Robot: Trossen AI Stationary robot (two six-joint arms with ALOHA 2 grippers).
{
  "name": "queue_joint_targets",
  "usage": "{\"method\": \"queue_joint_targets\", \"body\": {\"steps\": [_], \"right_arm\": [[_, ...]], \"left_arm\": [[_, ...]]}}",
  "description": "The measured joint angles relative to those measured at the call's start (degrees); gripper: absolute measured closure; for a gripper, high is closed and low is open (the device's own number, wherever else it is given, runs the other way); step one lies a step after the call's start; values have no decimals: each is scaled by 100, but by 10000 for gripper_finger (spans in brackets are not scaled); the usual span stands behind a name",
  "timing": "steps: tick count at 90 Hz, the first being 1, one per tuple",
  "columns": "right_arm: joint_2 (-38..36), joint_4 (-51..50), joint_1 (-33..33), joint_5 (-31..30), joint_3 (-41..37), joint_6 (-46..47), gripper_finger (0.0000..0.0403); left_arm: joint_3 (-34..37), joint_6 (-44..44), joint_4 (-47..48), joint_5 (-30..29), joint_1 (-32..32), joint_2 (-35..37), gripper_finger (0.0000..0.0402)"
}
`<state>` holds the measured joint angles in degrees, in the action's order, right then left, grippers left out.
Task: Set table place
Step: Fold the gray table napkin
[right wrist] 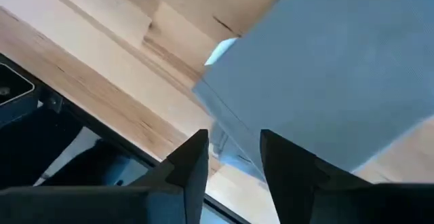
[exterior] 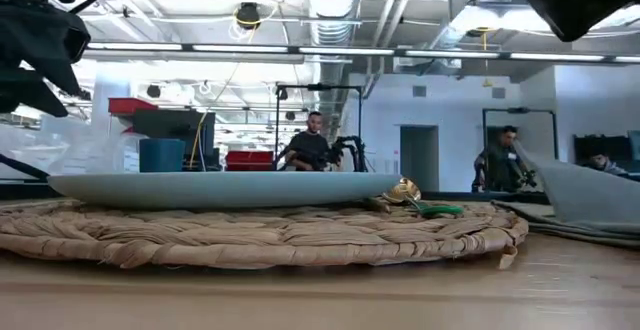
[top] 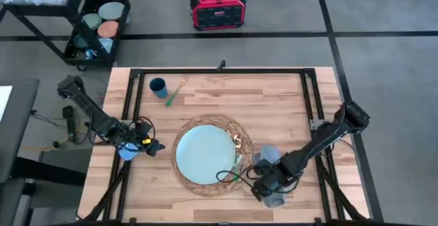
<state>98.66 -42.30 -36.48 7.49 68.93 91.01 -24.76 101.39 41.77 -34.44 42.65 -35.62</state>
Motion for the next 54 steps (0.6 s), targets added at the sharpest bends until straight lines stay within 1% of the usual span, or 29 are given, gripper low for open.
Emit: {"method": "queue_joint_targets", "body": {"steps": [6, 16, 27, 38, 54], "right_arm": [[34, 129, -60, 2, -7, -200, 279], [335, 497, -132, 144, -18, -341, 279], [619, 1191, -128, 315, -17, -407, 279], [661, 1156, 14, 305, -15, -119, 279], [661, 868, 248, 297, -13, -282, 280]], "left_arm": [[-2, 30, 84, -35, -2, 0, 283], [-2, 133, 292, -39, -66, -11, 283], [-2, 34, 424, -39, -116, -11, 283], [-2, -206, 436, -39, -120, -7, 283], [-2, -509, 427, -42, -120, 0, 283]]}}
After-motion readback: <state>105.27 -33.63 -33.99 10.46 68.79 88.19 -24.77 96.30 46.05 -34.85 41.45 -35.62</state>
